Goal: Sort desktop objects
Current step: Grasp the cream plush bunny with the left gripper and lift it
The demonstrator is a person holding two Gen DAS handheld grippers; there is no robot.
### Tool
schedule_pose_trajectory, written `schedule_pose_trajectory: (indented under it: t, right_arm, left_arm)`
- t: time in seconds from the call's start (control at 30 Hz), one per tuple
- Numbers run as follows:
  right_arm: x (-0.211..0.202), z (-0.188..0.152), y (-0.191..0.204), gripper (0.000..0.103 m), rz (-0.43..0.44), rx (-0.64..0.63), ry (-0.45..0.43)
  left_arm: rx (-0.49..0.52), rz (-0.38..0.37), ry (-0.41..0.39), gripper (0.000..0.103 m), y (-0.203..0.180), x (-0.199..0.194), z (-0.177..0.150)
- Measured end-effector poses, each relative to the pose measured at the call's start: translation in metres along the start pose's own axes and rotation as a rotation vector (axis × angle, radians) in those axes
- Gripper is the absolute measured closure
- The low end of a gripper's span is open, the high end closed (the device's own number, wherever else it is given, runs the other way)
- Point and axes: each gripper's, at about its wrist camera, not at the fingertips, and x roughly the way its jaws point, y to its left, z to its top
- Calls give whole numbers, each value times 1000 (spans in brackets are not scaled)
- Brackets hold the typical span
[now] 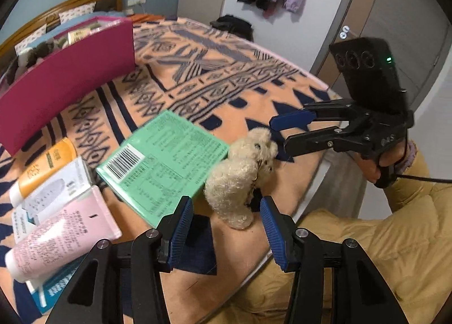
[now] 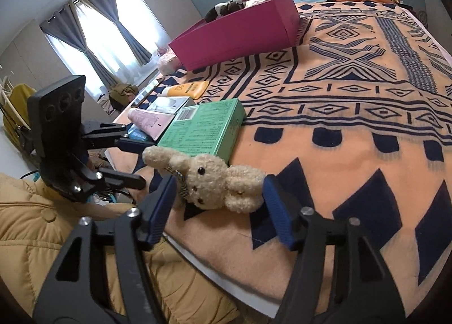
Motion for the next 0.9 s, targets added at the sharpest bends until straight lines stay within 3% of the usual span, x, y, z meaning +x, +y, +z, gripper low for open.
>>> schedule_pose_trajectory:
  t: [0.17, 0.3, 0.43, 0.73, 0.9]
  right_arm:
    - [19, -1, -2, 37, -2, 21, 15]
    - [32, -2, 1, 37, -10, 5, 27]
    - [32, -3, 6, 45, -12, -27, 27]
    - [-3, 20, 25, 46, -29, -83, -71]
    - [0, 51, 23, 46, -38, -96, -124]
  left_arm:
    - [-40, -14, 48, 55, 2, 18, 3]
    - [-88, -15, 67, 67, 7, 26, 5]
    - [-119, -34, 67, 70, 9, 26, 7]
    - [-95, -63, -42, 70, 6, -7, 32]
    - [-120, -10, -91, 70, 25, -14, 54]
